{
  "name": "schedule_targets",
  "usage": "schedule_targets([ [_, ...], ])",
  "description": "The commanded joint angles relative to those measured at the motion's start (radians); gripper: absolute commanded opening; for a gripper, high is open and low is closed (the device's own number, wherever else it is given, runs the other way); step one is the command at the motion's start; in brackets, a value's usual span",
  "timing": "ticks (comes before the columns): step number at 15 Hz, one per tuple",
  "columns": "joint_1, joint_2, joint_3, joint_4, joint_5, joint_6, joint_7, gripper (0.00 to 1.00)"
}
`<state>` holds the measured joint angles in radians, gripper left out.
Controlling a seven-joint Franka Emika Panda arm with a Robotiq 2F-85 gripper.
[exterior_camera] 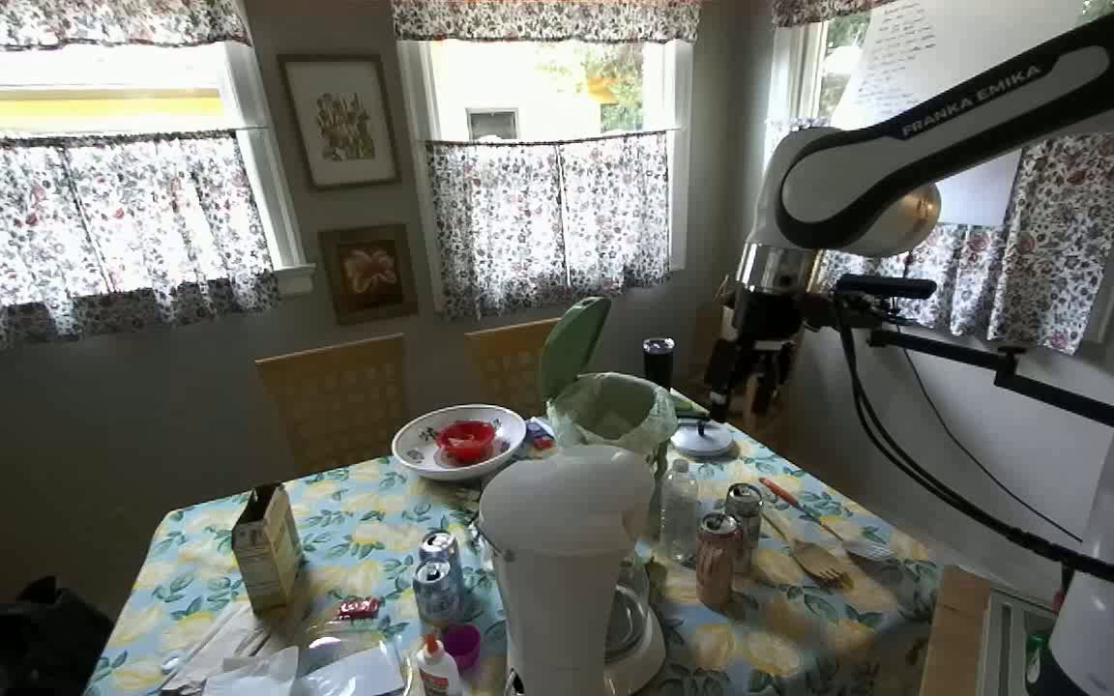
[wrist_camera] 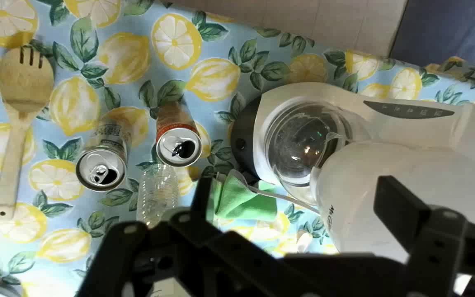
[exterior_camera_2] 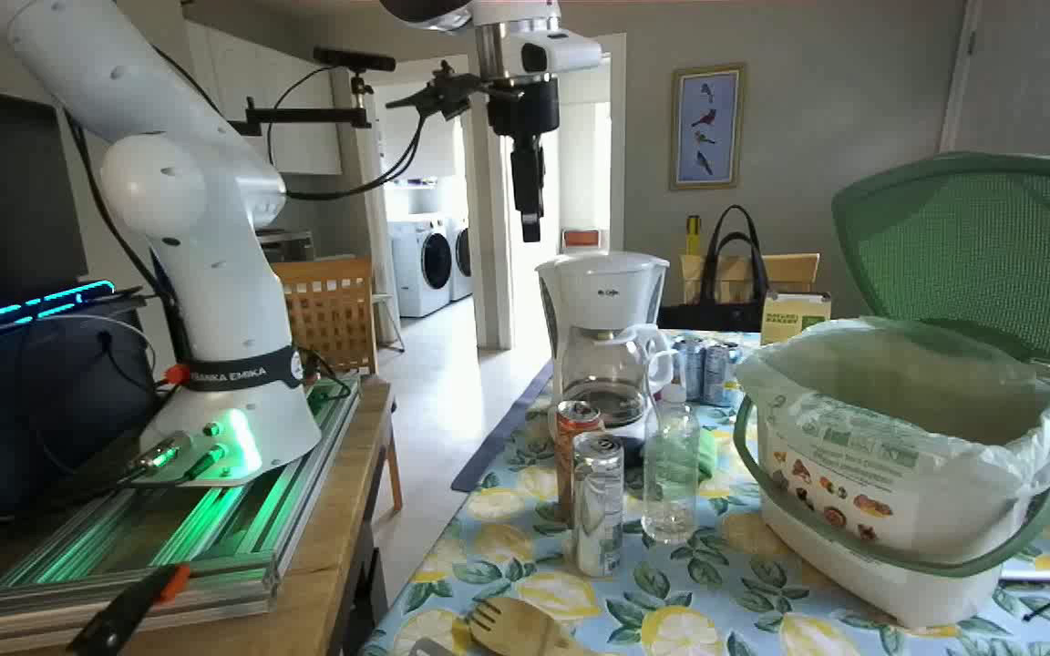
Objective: Put the plastic bottle on top of the cans
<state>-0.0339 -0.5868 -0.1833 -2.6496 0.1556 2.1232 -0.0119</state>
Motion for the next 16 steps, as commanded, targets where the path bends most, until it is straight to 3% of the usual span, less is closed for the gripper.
schedule_targets([
  [1, -0.022, 0.002, 0.02, 0.002, 0.013, -0.004, -0.011, 1.0],
  [6, -0.022, 0.002, 0.02, 0.002, 0.013, -0.004, -0.011, 1.0],
  [9, -0.079, 0.042, 0.039, -0.011, -0.027, 0.046, 0.065, 1.0],
  [13, -0.167, 0.108, 0.033, -0.064, -0.119, 0.232, 0.065, 1.0],
  [16, -0.183, 0.181, 0.006, -0.096, -0.155, 0.358, -0.002, 1.0],
])
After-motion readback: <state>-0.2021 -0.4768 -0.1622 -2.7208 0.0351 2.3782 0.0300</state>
